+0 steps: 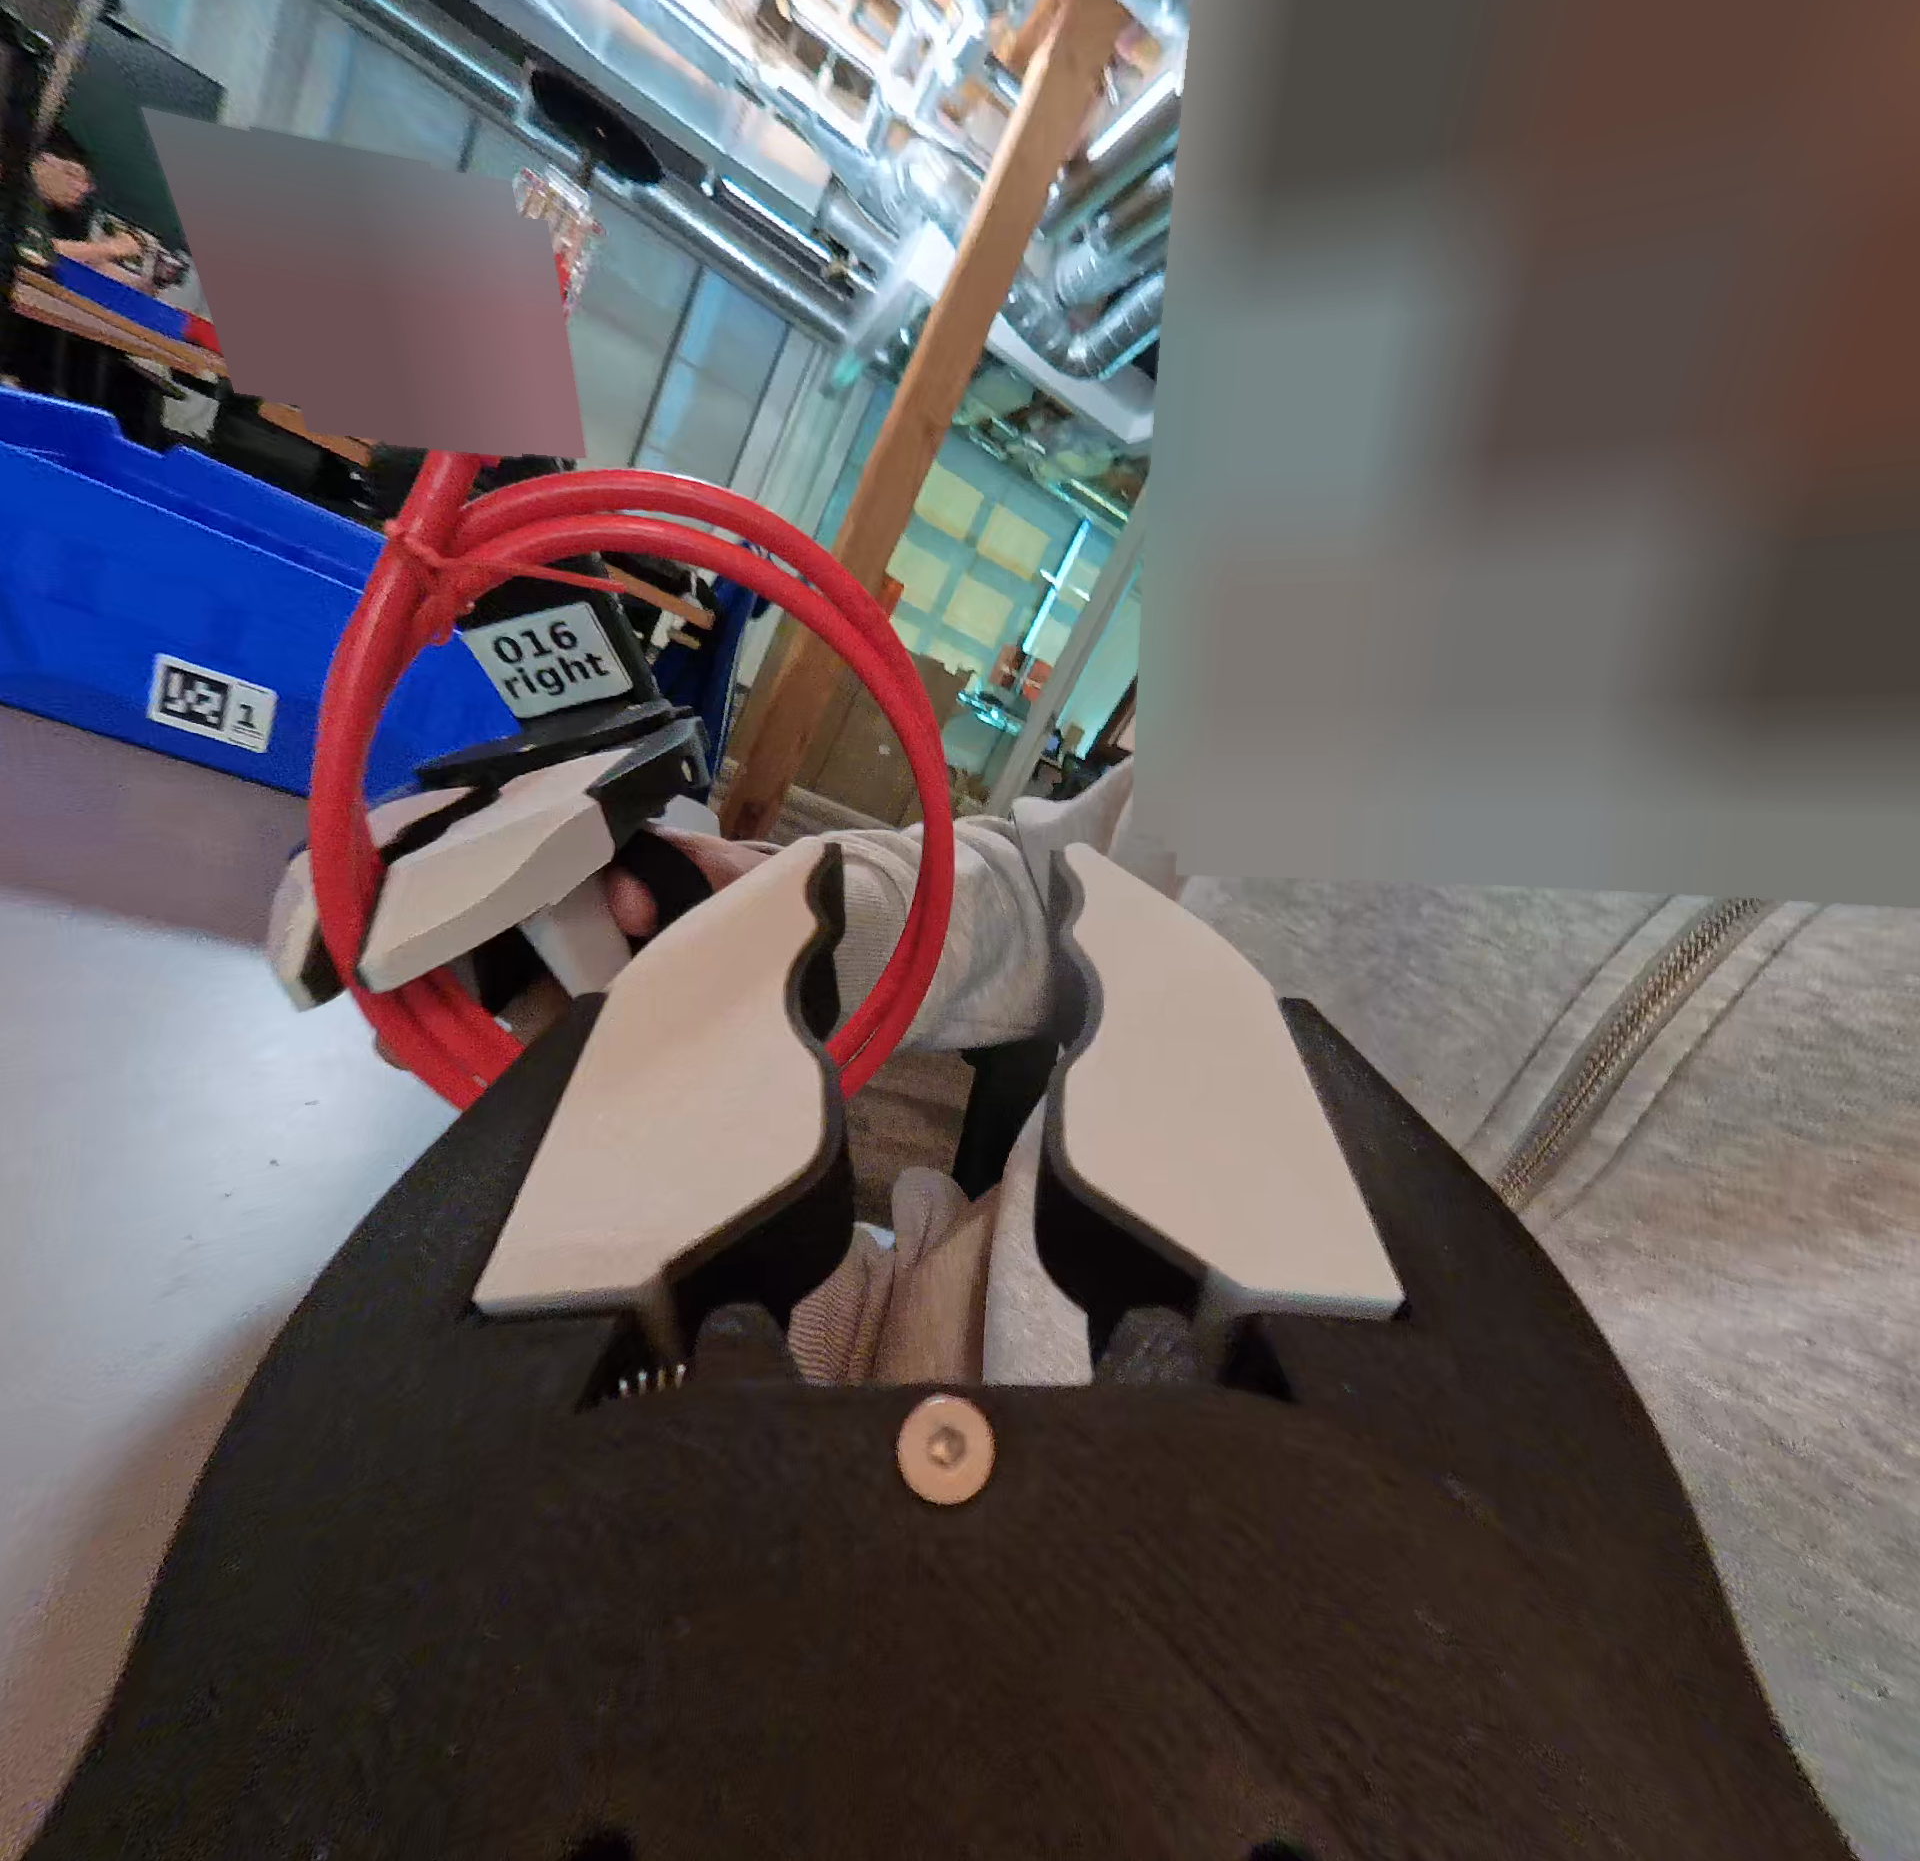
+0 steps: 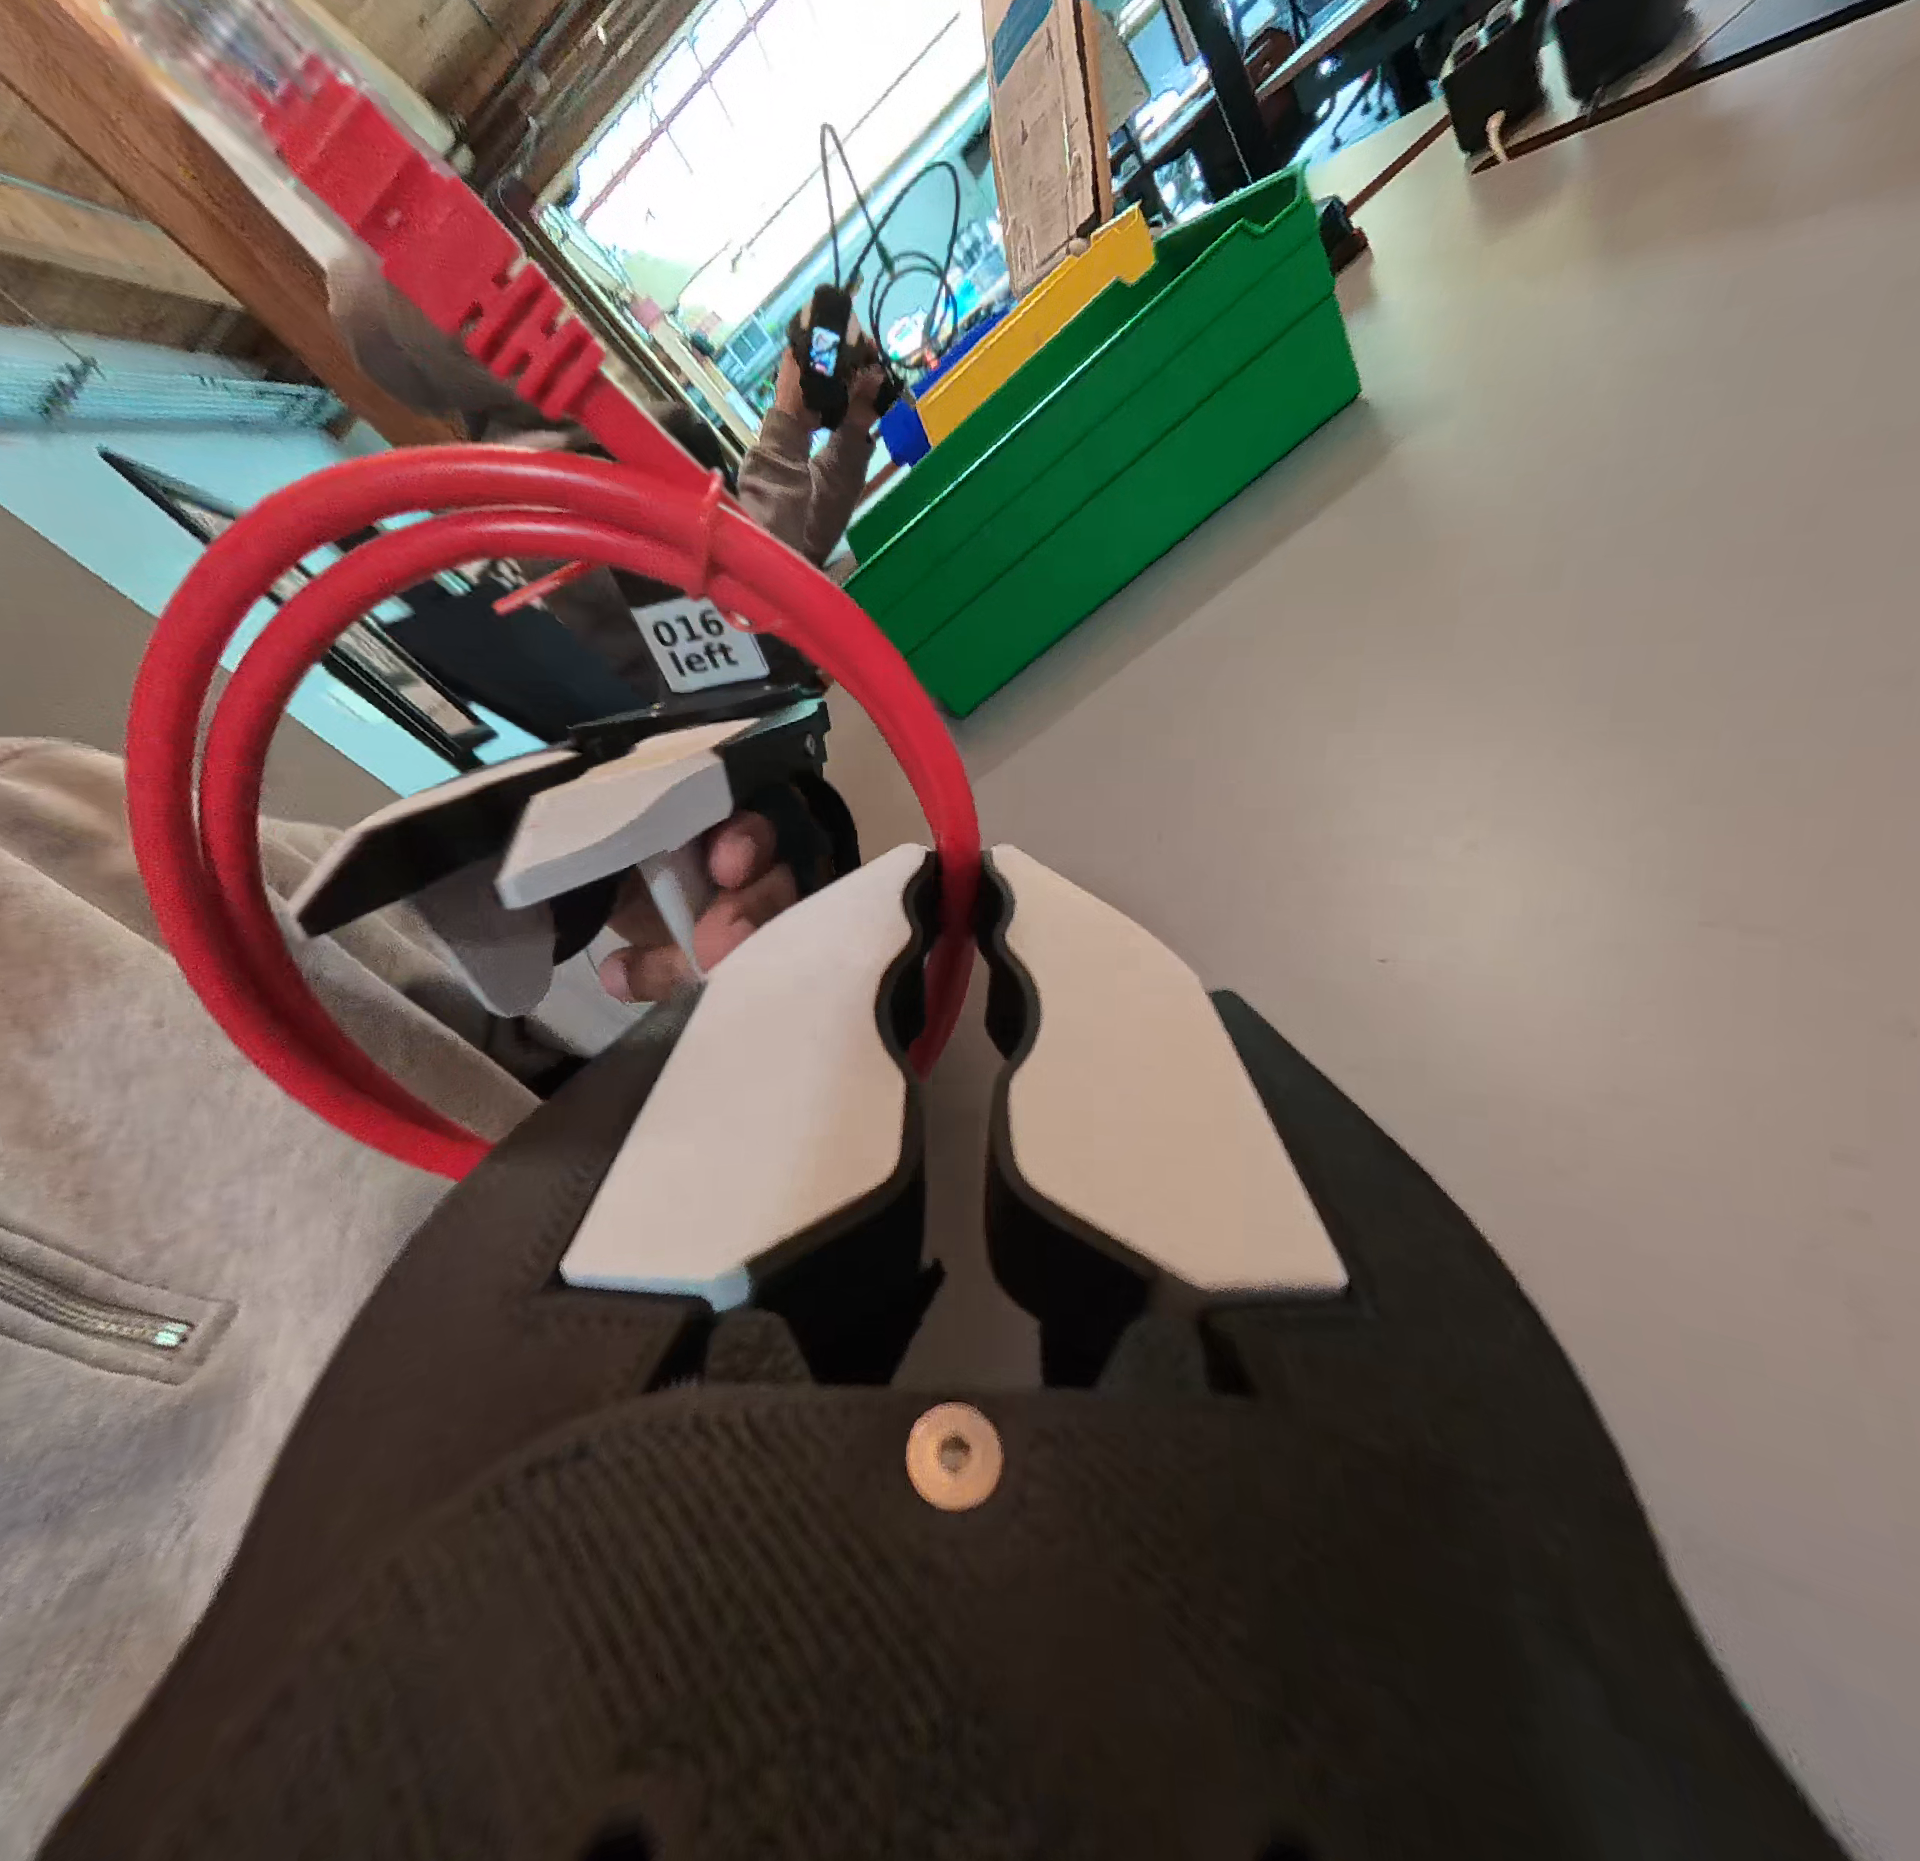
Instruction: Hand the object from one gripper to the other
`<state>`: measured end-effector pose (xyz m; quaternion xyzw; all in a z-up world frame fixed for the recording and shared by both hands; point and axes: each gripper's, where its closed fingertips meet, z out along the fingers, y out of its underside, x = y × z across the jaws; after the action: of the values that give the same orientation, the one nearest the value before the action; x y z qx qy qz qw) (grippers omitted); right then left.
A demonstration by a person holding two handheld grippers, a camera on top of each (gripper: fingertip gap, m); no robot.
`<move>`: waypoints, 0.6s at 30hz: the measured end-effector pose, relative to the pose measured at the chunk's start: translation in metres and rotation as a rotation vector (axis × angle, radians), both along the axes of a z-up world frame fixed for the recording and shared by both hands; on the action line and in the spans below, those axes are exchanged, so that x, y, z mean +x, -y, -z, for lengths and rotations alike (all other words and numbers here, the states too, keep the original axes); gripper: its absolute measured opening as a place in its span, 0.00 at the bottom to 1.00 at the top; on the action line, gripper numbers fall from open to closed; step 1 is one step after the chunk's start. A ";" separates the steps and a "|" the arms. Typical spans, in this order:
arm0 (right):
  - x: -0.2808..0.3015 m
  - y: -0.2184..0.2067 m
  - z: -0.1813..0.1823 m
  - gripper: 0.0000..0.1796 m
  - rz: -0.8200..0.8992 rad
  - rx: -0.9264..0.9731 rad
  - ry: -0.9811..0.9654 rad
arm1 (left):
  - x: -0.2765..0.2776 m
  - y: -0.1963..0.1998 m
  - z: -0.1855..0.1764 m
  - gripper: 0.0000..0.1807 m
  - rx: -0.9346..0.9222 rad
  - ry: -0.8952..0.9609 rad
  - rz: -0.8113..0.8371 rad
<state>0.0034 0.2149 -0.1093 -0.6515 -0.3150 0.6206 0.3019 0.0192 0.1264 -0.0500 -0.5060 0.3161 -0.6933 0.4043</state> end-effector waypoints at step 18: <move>-0.001 0.005 -0.016 0.04 0.006 0.052 -0.073 | 0.005 -0.042 0.080 0.19 -0.378 -0.311 -0.114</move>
<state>0.0023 0.2098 -0.0932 -0.6213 -0.3175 0.6348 0.3319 0.0247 0.1688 -0.1298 -0.6903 0.2100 -0.6299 0.2874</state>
